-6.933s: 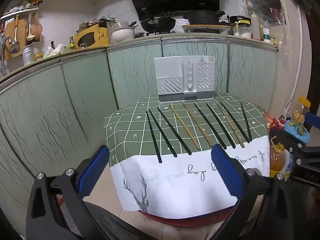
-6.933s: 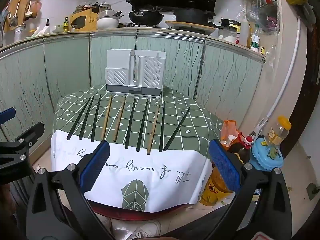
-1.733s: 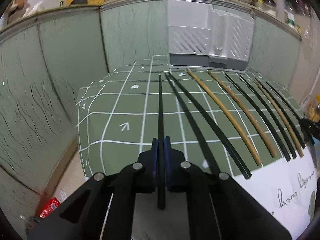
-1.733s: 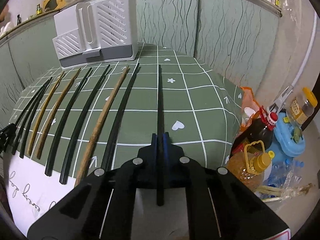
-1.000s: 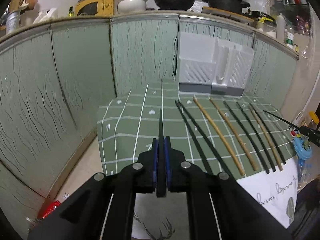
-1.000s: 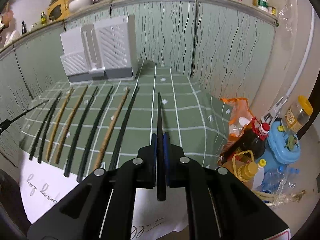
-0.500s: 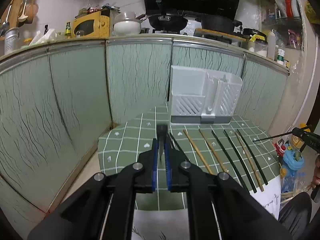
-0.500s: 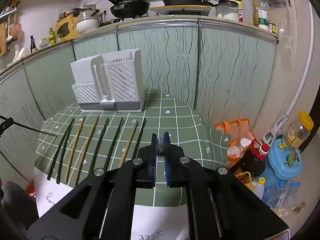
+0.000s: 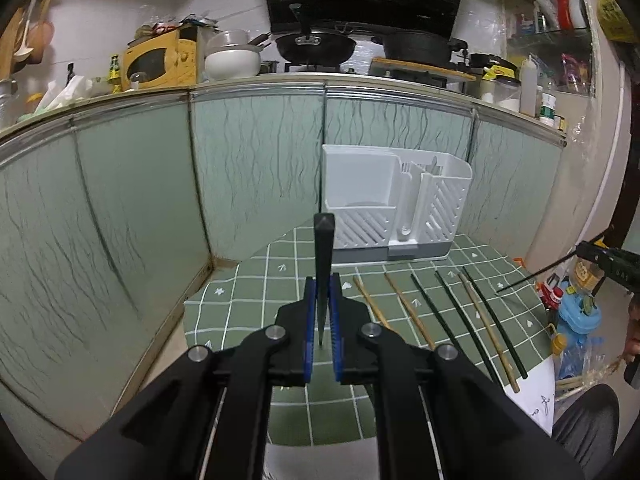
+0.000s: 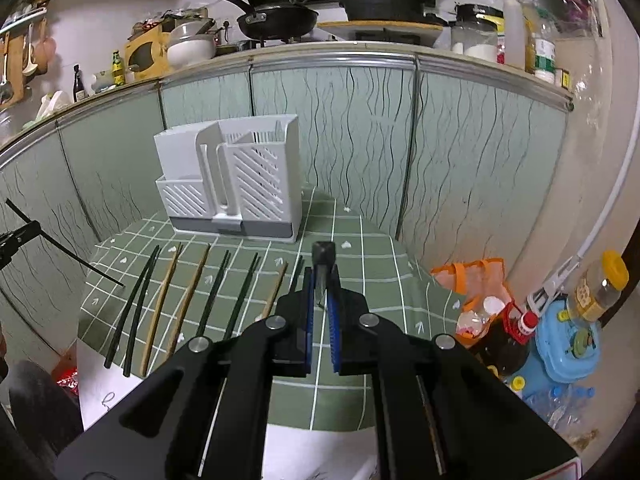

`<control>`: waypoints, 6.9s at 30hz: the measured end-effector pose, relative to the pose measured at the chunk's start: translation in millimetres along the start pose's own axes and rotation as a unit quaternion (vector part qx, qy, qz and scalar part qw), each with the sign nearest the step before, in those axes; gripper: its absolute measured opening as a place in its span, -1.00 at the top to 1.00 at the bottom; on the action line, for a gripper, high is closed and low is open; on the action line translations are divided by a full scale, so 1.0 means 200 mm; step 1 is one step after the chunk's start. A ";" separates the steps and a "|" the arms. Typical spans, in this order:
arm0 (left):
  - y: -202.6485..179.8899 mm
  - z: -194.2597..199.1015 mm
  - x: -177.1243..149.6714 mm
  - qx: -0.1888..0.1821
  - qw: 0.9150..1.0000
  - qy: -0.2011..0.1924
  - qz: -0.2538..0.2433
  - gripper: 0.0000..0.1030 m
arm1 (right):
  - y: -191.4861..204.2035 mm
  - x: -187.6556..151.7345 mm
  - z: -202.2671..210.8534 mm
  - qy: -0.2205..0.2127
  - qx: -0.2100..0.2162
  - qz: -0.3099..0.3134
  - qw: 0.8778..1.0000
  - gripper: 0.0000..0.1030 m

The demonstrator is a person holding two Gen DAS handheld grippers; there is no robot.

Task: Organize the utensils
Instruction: 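Lift the left tool's black chopstick toward the white holder while the right tool carries its own, then lower the left tool's chopstick into the holder and open it while the right tool does the same, then move both open tools back down to the remaining chopsticks, then close the left tool on a black chopstick while the right tool closes on another, then lift the left tool's chopstick toward the white holder while the right tool carries its own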

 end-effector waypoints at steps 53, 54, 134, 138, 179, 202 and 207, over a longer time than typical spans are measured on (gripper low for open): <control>-0.62 -0.93 0.74 -0.100 0.994 0.013 -0.033 -0.58 | 0.12 0.72 -0.69 0.046 0.118 0.009 0.992 0.17; -0.62 -0.91 0.74 -0.090 0.995 0.004 -0.037 -0.78 | 0.11 0.72 -0.67 0.035 0.103 0.012 0.994 -0.16; -0.16 -0.26 -0.64 0.032 0.996 0.074 -0.026 -0.84 | 0.13 -0.52 -0.24 0.030 0.006 0.033 0.999 -0.67; -0.21 -0.28 -0.67 0.032 0.995 0.081 -0.050 -0.58 | 0.13 -0.57 -0.27 0.046 -0.003 0.039 0.998 -0.63; -0.12 -0.21 -0.64 0.039 0.995 0.092 -0.001 0.87 | 0.13 -0.64 -0.23 0.081 0.000 0.010 0.997 0.88; -0.06 -0.05 -0.38 0.018 0.999 0.042 0.019 0.87 | 0.07 -0.28 -0.06 0.015 0.013 0.004 1.000 0.88; -0.04 -0.01 -0.30 0.012 0.999 0.026 0.029 0.87 | 0.06 -0.19 0.00 0.000 0.020 0.005 1.000 0.88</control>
Point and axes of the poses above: each gripper's, at about its wrist camera, not at the fingertips, and z roughly against the way its jaws point, y to its left, x to its top, the point moved 3 cm from there along -z, roughly the way its jaws point, and after that the axes turned 10 degrees about -y, right-handed, at the moved point
